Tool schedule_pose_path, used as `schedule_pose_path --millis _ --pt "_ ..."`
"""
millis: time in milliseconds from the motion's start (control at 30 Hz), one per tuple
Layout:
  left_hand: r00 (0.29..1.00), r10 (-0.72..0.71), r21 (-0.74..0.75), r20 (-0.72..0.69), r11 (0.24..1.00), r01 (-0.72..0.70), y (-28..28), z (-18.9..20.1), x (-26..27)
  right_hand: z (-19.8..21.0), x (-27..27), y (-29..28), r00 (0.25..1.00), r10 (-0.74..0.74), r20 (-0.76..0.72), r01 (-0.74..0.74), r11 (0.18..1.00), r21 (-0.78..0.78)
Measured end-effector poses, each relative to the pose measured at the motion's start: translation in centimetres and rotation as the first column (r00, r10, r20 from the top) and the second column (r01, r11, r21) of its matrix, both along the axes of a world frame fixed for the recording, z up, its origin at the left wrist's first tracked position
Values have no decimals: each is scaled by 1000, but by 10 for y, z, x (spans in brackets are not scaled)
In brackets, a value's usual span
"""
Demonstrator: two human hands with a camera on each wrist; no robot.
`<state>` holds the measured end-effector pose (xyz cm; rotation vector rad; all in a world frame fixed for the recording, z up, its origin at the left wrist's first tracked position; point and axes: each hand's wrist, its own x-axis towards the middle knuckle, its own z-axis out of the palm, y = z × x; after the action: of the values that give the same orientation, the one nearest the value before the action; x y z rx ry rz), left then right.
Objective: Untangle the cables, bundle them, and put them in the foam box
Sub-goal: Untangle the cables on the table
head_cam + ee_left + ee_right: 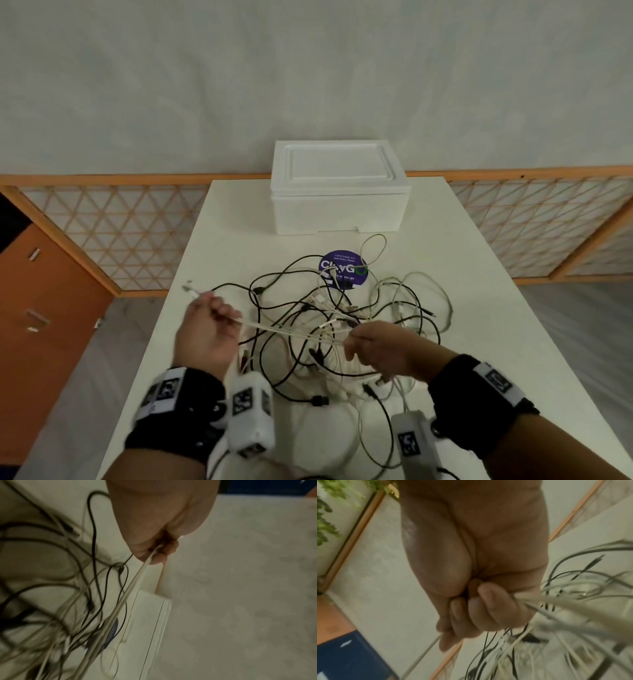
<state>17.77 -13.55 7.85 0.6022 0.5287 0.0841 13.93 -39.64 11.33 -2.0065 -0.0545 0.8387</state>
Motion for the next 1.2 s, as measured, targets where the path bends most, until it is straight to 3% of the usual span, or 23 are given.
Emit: schedule_pose_path --millis 233,367,467,567,667,733,767,833,900,967,1000,1033,1100,1133,1200 --pt "971 216 96 -104 974 -206 90 -21 -7 4 -13 -61 993 -14 113 38 975 -219" --pt "971 219 117 -98 971 -207 116 -31 -11 14 -12 -76 942 52 331 72 933 -352" --pt "969 231 154 -87 964 -216 121 -26 -12 23 -9 -65 897 15 442 130 947 -295" --pt "969 231 125 -89 968 -219 112 -12 -12 35 -3 -54 826 -139 546 269 949 -166" --pt "999 38 181 -13 983 -35 80 10 -15 48 4 -41 772 -155 616 296 946 -134" --pt "979 -203 362 33 915 178 44 27 -18 51 8 -28 785 0 620 191 952 -241" --pt "949 -314 479 37 839 259 23 35 -20 50 10 -20 792 93 604 127 942 -312" --pt "863 -505 678 4 636 368 -19 46 -25 43 12 -3 804 237 545 19 906 -422" --pt "739 -669 788 -76 415 456 -55 47 -28 37 12 10 798 304 520 -38 887 -459" --pt "636 -754 849 -164 220 480 -81 40 -31 34 12 16 783 329 527 -59 884 -463" --pt "619 -759 873 -202 148 465 -88 37 -31 34 13 15 782 338 523 -79 887 -455" --pt "632 -741 888 -226 111 447 -91 35 -30 35 14 11 789 340 512 -106 896 -432" --pt "705 -670 898 -234 130 421 -86 36 -24 39 15 -3 822 291 490 -114 926 -359" --pt "752 -619 893 -227 177 415 -79 38 -19 39 15 -14 834 246 494 -88 943 -322" --pt "853 -485 851 -193 350 392 -61 45 -8 36 16 -35 854 143 501 -14 968 -252"
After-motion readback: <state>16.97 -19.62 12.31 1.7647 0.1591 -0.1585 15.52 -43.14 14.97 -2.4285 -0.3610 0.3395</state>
